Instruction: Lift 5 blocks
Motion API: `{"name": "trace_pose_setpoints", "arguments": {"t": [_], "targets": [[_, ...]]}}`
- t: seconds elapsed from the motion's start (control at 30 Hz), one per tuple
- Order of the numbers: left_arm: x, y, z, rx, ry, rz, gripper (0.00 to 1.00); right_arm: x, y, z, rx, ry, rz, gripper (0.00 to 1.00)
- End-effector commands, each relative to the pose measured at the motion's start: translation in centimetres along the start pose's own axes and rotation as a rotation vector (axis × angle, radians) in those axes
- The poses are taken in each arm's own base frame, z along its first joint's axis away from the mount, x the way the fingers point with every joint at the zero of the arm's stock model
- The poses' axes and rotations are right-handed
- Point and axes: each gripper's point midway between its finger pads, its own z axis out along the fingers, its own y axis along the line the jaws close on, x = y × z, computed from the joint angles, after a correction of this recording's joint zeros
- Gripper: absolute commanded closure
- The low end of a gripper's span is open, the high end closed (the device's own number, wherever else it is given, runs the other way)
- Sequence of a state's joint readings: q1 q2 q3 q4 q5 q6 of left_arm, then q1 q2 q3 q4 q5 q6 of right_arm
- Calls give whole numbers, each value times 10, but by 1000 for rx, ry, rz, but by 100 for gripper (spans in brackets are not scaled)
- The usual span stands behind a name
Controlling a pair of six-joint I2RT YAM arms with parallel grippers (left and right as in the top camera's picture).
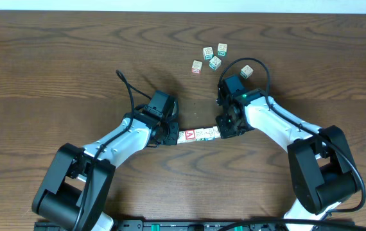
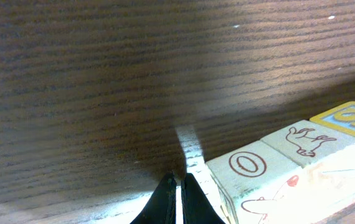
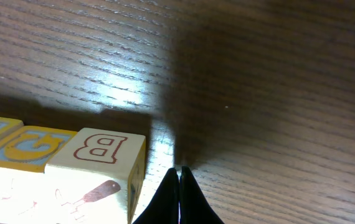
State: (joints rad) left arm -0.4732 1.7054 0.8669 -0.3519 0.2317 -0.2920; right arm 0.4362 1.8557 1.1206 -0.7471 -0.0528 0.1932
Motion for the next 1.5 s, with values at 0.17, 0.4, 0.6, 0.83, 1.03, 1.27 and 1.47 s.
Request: {"name": "trace_pose_setpoints", "arguments": {"t": [0.17, 0.4, 0.6, 0.83, 1.03, 1.27, 1.47], "targets": [[-11, -2, -3, -2, -38, -44, 93, 2, 5, 1, 12, -4, -19, 99], [-9, -6, -3, 2, -35, -106, 93, 2, 10, 1, -12, -2, -5, 99], [-3, -19, -1, 12, -23, -107, 93, 2, 24, 0, -95, 3, -18, 99], [1, -26, 1, 18, -15, -120, 93, 2, 25, 0, -104, 3, -18, 99], [1, -26, 1, 17, -15, -131, 93, 4, 27, 0, -111, 14, 4, 99], [4, -25, 1, 12, -6, -132, 93, 8, 17, 0, -61, 27, 15, 99], [6, -24, 1, 8, 1, -133, 93, 13, 7, 0, -7, 44, 19, 99]]}}
